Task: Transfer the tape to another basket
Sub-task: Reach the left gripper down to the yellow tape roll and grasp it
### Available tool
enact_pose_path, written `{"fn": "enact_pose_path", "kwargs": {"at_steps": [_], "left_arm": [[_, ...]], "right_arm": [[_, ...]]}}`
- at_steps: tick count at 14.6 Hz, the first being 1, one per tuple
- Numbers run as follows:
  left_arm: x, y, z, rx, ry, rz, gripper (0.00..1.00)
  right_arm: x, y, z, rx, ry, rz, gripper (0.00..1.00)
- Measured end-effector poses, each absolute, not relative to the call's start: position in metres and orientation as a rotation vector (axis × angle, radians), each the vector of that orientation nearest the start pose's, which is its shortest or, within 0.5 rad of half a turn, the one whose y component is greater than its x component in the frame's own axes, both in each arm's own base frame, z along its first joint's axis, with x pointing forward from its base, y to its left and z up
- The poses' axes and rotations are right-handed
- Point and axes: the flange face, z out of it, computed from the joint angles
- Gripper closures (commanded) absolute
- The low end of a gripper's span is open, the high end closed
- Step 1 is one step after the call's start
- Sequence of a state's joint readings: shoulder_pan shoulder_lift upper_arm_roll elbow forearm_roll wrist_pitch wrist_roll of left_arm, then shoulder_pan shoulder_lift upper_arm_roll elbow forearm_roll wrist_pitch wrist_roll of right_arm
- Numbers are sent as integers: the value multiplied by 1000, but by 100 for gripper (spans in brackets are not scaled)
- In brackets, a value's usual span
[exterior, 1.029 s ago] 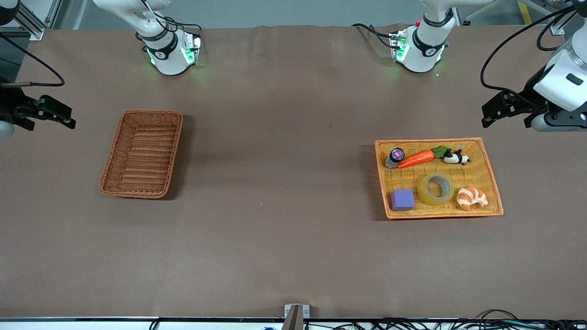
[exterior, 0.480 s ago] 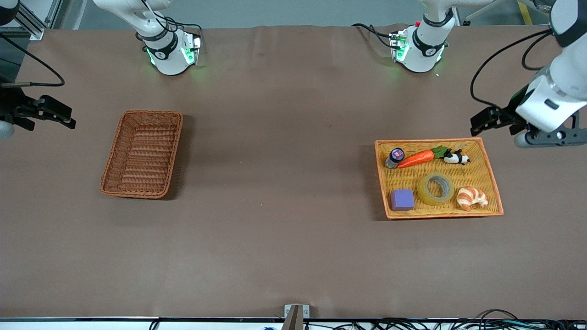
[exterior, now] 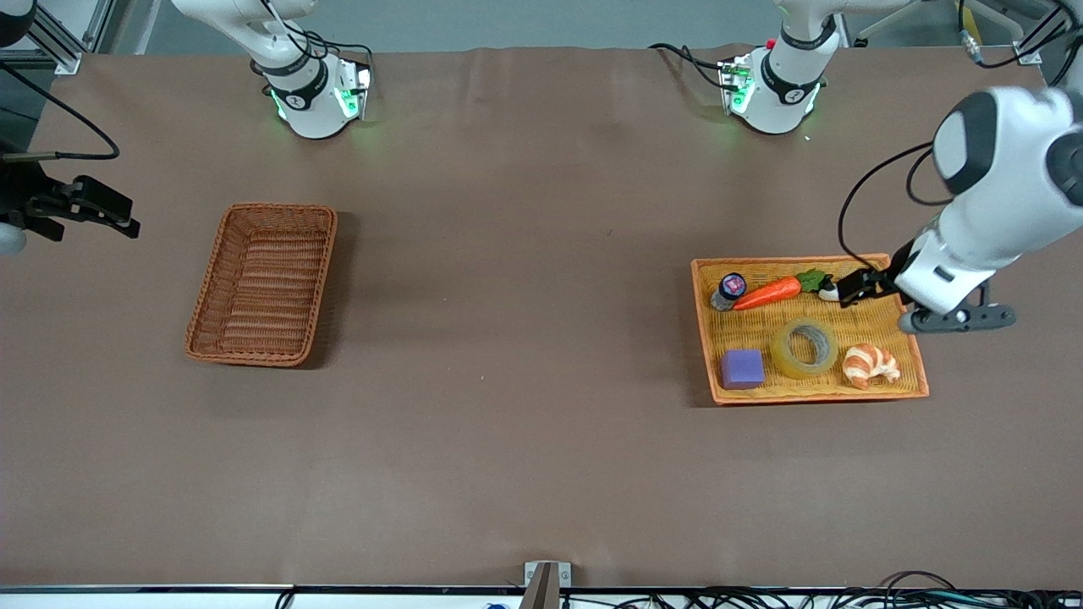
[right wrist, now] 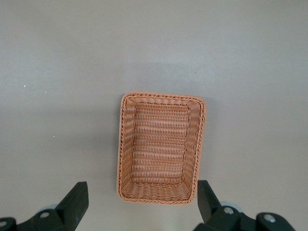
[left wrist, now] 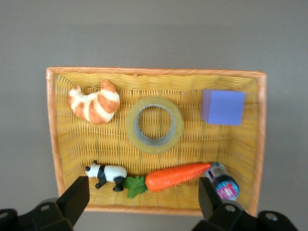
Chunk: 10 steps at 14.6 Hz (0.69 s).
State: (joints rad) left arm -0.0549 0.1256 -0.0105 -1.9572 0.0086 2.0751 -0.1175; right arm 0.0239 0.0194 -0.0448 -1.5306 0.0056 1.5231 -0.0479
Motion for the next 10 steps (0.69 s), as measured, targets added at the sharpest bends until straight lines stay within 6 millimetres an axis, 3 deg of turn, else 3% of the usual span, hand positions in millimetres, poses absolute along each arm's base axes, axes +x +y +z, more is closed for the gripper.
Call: {"fn": "enact_pose_path", "kwargs": {"at_steps": [5, 10], "left_arm": [[596, -14, 326, -3114, -137, 136, 0], [603, -5, 248, -3100, -158, 172, 1]], "right_arm": [[556, -11, 628, -3135, -43, 42, 0], [556, -11, 628, -3135, -43, 42, 0]]}}
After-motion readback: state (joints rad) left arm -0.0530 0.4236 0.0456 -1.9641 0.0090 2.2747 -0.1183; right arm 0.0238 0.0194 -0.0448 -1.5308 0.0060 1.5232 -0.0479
